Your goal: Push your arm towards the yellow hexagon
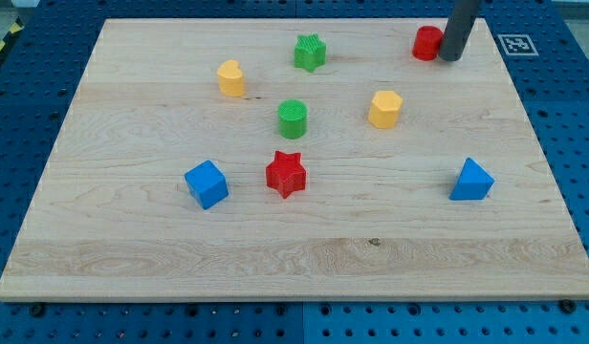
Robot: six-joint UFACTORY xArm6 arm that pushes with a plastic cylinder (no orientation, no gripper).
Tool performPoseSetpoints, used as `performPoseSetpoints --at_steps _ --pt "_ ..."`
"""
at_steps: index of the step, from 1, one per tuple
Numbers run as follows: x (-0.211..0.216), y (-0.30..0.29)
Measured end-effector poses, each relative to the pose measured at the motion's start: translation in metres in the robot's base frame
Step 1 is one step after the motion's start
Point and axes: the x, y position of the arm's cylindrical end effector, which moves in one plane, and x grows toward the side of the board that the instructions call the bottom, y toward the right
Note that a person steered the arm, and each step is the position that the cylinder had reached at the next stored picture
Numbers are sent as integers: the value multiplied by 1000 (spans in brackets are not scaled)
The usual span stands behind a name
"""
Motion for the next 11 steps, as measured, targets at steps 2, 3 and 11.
performPoseSetpoints --at_steps 2,3,11 --pt "9 1" --pt "2 27" --pt "-32 -35"
